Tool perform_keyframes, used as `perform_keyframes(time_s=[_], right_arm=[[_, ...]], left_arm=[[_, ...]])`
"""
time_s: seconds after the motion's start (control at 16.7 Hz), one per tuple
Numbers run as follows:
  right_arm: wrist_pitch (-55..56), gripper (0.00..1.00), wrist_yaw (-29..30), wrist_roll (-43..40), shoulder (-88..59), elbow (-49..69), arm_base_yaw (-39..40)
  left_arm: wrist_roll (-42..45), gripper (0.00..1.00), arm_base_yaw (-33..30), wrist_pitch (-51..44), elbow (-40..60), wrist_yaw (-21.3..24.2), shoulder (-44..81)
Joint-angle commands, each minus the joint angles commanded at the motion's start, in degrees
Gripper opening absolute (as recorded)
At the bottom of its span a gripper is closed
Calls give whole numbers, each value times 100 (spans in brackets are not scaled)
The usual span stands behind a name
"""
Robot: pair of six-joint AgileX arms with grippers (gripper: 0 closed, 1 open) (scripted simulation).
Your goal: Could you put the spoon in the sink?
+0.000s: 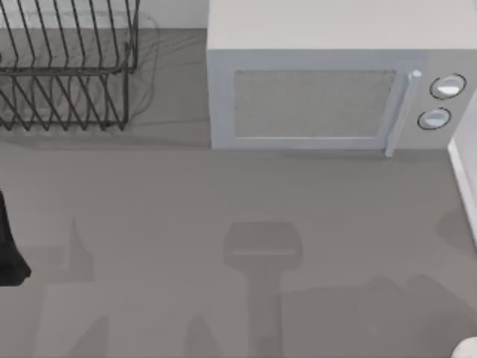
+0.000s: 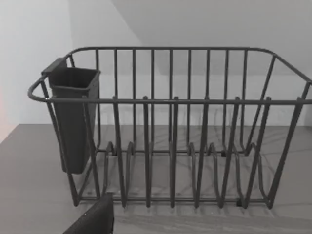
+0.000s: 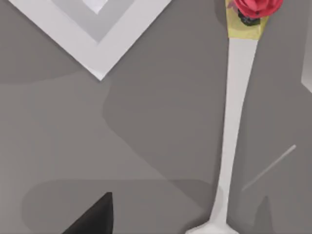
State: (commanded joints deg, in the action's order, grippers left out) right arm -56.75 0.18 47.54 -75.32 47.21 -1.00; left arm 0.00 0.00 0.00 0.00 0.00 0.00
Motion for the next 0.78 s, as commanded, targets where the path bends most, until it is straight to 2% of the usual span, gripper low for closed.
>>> perform_keyframes(time_s=[0.18, 0.54, 0.78], right_arm=[[-337, 100, 6, 314, -466, 342, -11], [-336, 100, 5, 336, -489, 344, 7], [306, 100, 6, 350, -798, -12, -4]], left_arm=[[0, 100, 0, 0, 0, 0, 0], [0, 100, 0, 0, 0, 0, 0], [0, 100, 0, 0, 0, 0, 0]])
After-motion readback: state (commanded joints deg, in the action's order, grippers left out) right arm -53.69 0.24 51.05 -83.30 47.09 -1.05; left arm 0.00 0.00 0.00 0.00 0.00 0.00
